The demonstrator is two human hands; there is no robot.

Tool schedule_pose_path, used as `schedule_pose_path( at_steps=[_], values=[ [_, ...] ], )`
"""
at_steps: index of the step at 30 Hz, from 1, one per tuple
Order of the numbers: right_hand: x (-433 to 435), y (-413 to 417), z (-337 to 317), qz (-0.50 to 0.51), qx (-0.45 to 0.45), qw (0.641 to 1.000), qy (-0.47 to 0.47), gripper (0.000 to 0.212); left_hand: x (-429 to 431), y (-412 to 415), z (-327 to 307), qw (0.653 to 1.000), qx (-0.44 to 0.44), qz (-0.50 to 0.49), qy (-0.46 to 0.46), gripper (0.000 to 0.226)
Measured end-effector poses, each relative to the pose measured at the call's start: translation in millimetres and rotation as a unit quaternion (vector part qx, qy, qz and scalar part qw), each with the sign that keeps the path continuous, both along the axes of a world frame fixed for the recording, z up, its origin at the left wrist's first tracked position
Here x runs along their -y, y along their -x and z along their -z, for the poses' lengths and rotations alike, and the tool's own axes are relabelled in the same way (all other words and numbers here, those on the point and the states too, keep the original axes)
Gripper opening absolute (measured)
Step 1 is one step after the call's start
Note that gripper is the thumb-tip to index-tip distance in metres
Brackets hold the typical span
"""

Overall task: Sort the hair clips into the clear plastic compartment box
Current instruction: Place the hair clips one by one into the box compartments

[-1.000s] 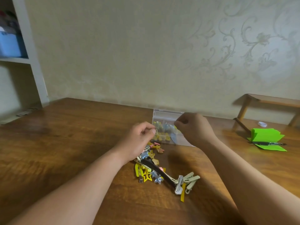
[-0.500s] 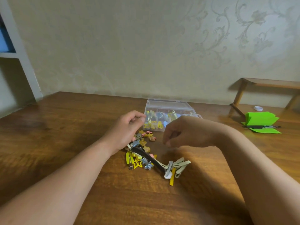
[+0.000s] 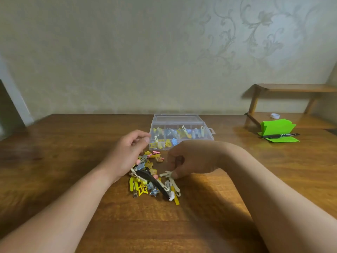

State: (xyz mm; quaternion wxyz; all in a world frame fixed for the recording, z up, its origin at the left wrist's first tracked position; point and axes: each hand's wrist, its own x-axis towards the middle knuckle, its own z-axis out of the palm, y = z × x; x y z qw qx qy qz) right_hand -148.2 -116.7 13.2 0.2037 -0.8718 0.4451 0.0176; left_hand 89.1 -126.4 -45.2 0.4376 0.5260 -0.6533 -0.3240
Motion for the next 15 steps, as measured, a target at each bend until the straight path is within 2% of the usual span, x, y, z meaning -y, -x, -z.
schedule_pose_path(
  at_steps=[4, 10, 15],
  values=[
    [0, -4, 4, -0.001, 0.043, 0.999, 0.02, 0.011, -1, 0, 0, 1.0, -0.009, 0.003, -0.007, 0.019],
    [6, 8, -1, 0.005, 0.052, 0.999, 0.009, 0.005, -3, 0, -2, 1.0, 0.005, 0.006, -0.005, 0.022],
    [-1, 7, -8, -0.01, 0.025, 0.998, -0.053, 0.018, -4, -1, -4, 1.0, 0.017, 0.005, 0.0, 0.023]
  ],
)
